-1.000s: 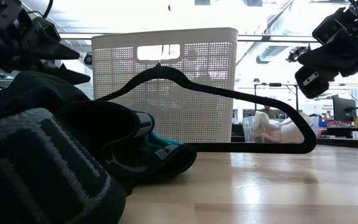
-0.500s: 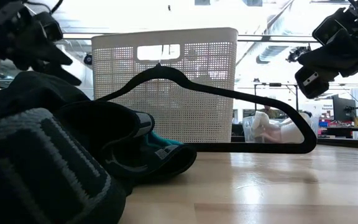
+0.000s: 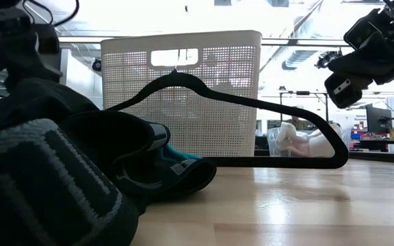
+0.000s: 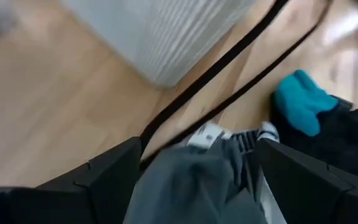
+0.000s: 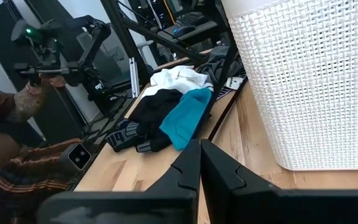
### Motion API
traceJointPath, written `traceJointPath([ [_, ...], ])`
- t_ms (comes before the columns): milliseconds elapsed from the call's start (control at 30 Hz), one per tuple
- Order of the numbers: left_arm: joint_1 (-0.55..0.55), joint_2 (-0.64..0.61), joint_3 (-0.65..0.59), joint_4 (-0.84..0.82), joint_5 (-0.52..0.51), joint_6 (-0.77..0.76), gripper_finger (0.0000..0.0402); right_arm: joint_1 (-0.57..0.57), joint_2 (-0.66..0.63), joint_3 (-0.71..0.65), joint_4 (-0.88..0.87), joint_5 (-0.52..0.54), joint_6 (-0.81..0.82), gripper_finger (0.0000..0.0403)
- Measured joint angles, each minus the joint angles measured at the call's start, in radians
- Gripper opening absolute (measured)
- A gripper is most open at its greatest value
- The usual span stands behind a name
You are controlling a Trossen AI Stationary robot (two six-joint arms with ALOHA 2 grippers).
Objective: Pick & Place Cloths
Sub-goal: Put the grey boxer shorts into the left transparent bin
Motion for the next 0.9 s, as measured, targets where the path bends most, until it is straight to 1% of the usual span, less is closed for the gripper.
traceJointPath([
  [133, 0.000, 0.070, 0.017, -0.066, 0.016, -0.104, 0.0319, 0.000, 0.000, 0.000, -0.001, 0.000, 0.000, 0.0003],
  [267, 0.000, 0.185, 0.042, -0.085, 0.078, -0.165, 0.0319, 0.000, 0.000, 0.000, -0.001, 0.000, 0.000, 0.0003],
  [400, 0.000, 0.315, 0.083, -0.111, 0.128, -0.184, 0.0319, 0.000, 0.000, 0.000, -0.001, 0.000, 0.000, 0.0003],
  [600, 0.000, 0.500, 0.132, -0.168, 0.134, -0.214, 0.0319, 0.000, 0.000, 0.000, -0.001, 0.000, 0.000, 0.0003],
  [800, -0.005, 0.635, 0.138, -0.149, 0.213, -0.230, 0.0319, 0.000, 0.000, 0.000, -0.001, 0.000, 0.000, 0.0003],
  [900, -0.044, 0.689, 0.138, -0.128, 0.230, -0.265, 0.0319, 0.000, 0.000, -0.001, -0.001, 0.000, 0.000, 0.0003],
])
